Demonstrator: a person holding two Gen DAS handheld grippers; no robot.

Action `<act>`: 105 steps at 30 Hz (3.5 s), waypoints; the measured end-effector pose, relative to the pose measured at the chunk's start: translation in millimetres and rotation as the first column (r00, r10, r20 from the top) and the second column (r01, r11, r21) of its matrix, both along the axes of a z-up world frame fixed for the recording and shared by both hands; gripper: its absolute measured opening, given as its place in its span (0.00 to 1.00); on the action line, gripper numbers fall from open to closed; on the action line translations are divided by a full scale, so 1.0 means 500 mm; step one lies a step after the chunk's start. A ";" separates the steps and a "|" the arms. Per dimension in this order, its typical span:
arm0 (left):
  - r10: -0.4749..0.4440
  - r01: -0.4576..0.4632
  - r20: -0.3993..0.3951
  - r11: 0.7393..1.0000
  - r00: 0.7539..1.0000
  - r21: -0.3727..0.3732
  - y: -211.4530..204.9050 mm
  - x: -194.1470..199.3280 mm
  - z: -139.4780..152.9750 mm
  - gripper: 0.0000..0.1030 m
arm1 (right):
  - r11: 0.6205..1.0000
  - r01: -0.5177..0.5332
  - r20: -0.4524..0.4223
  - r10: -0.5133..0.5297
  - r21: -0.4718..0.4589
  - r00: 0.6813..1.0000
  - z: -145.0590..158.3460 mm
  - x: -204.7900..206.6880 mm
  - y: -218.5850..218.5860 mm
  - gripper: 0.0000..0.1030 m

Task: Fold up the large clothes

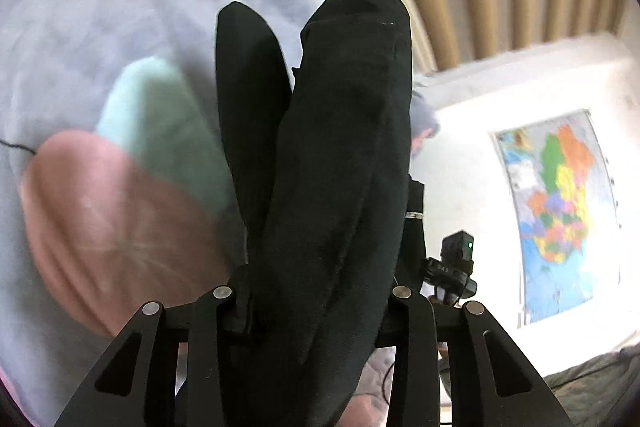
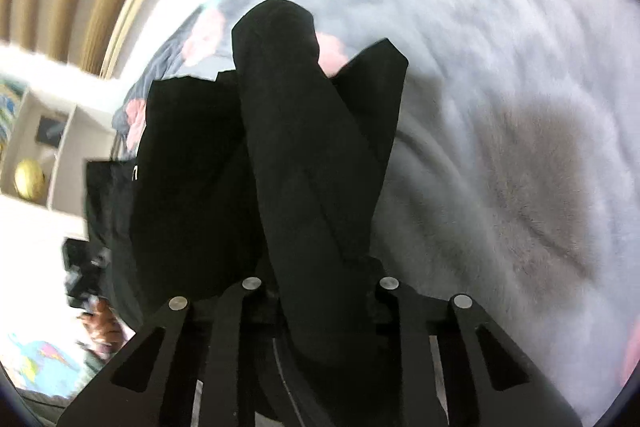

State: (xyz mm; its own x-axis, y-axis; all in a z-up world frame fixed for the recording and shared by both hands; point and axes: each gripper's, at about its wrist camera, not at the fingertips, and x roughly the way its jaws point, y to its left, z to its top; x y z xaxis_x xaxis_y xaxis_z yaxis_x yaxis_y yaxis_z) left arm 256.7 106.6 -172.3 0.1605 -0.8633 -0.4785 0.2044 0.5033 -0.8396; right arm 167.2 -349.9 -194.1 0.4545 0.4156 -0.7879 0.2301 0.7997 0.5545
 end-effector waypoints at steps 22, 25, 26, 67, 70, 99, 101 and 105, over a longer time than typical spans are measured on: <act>0.123 -0.085 -0.222 0.981 0.967 0.173 0.167 -0.376 -0.085 0.44 | 0.990 -0.042 -0.118 0.026 -0.137 0.993 0.076 -0.354 0.134 0.25; 0.268 -0.211 -0.387 0.960 0.882 0.185 0.245 -0.382 -0.213 0.54 | 0.987 0.070 -0.187 -0.097 -0.145 0.978 -0.008 -0.367 0.094 0.34; 0.283 -0.249 -0.446 0.959 0.849 0.136 0.267 -0.389 -0.239 0.55 | 0.987 0.134 -0.205 -0.149 -0.085 0.967 -0.030 -0.374 0.067 0.37; -0.065 0.014 0.058 0.779 0.996 0.627 -0.005 -0.434 0.027 0.59 | 0.866 -0.156 -0.247 0.039 -0.474 0.968 0.031 -0.318 0.356 0.63; -0.063 -0.032 0.131 0.785 0.989 0.619 -0.025 -0.435 0.098 0.59 | 0.852 -0.134 -0.214 0.026 -0.506 0.976 0.095 -0.346 0.357 0.63; -0.036 -0.336 0.498 0.695 0.867 0.636 -0.132 -0.561 0.481 0.72 | 0.756 0.060 0.125 0.029 -0.652 0.992 0.504 -0.444 0.437 0.77; -0.038 -0.334 0.494 0.692 0.868 0.640 -0.143 -0.568 0.479 0.72 | 0.760 0.059 0.120 0.025 -0.647 0.992 0.501 -0.451 0.430 0.78; -0.044 -0.317 0.471 0.684 0.881 0.656 -0.163 -0.580 0.465 0.73 | 0.768 0.053 0.106 0.020 -0.638 0.994 0.490 -0.459 0.418 0.78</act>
